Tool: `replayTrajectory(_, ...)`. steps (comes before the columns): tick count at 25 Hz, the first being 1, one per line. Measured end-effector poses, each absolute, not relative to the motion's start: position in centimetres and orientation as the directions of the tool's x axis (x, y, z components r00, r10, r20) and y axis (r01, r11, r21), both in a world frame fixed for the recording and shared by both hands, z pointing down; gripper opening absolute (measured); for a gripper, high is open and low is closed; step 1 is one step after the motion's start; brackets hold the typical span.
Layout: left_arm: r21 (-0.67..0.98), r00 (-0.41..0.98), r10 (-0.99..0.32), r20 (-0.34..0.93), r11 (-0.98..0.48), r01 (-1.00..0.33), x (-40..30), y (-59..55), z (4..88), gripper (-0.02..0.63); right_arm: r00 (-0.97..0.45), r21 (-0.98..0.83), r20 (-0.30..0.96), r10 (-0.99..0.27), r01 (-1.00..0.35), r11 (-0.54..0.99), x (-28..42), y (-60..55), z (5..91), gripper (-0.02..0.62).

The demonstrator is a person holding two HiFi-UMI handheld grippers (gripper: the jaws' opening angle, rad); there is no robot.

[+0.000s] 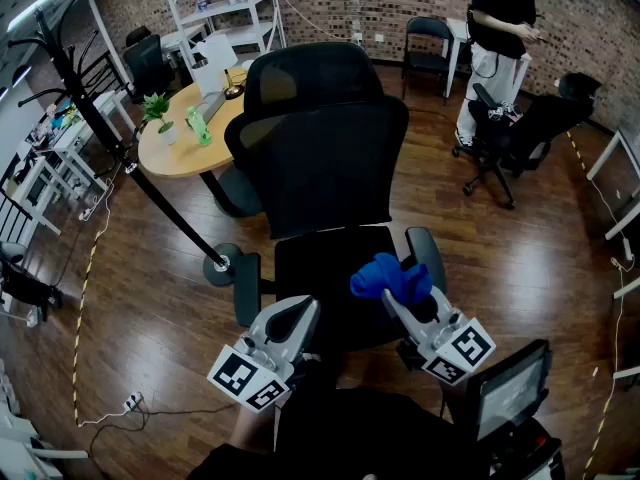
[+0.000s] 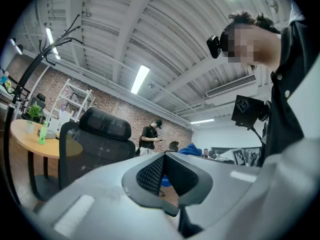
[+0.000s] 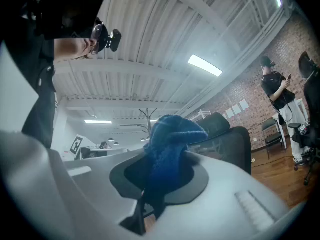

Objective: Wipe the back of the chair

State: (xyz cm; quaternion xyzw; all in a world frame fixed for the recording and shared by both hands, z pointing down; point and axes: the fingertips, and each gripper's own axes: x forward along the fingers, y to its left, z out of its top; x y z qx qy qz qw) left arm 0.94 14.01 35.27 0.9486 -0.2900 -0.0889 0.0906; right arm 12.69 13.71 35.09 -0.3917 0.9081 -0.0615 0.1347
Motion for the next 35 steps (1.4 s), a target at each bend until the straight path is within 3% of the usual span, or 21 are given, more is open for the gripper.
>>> replayTrajectory(11,0.291,0.83,-0.524,-0.19,-0.838,-0.462,-6.6,0.1,35.3,0.005,-0.576,-0.187,-0.152,-0.803,-0.781,0.596,9.1,-3.7,30.0,0.054)
replayTrajectory(18,0.339,0.834,-0.524,-0.172,-0.827,-0.449,-9.0,-4.7,36.0,0.005,-0.644,-0.202,-0.175,-0.745,-0.717,0.667,5.9,-14.2,23.1,0.054)
replayTrajectory(24,0.319,0.768,-0.623,-0.15,-0.766,-0.558,-11.7,-5.2,35.2,0.005,-0.756,-0.218,-0.23,-0.613,-0.574,0.789,0.2,-20.3,18.5,0.054)
replayTrajectory(31,0.284,0.603,-0.782,-0.158,-0.621,-0.73,-16.7,-4.4,33.1,0.005,-0.8,-0.125,-0.44,-0.409,-0.397,0.91,-5.2,-24.0,9.4,0.054)
replayTrajectory(33,0.274,0.563,-0.811,-0.162,-0.585,-0.764,-17.8,-4.1,32.8,0.005,-0.784,-0.219,-0.422,-0.455,-0.4,0.89,-5.3,-28.0,10.2,0.054)
replayTrajectory(35,0.276,0.528,-0.834,-0.159,-0.551,-0.788,-18.8,-4.2,33.1,0.005,-0.766,-0.342,-0.297,-0.57,-0.472,0.812,-5.1,-33.3,13.8,0.054)
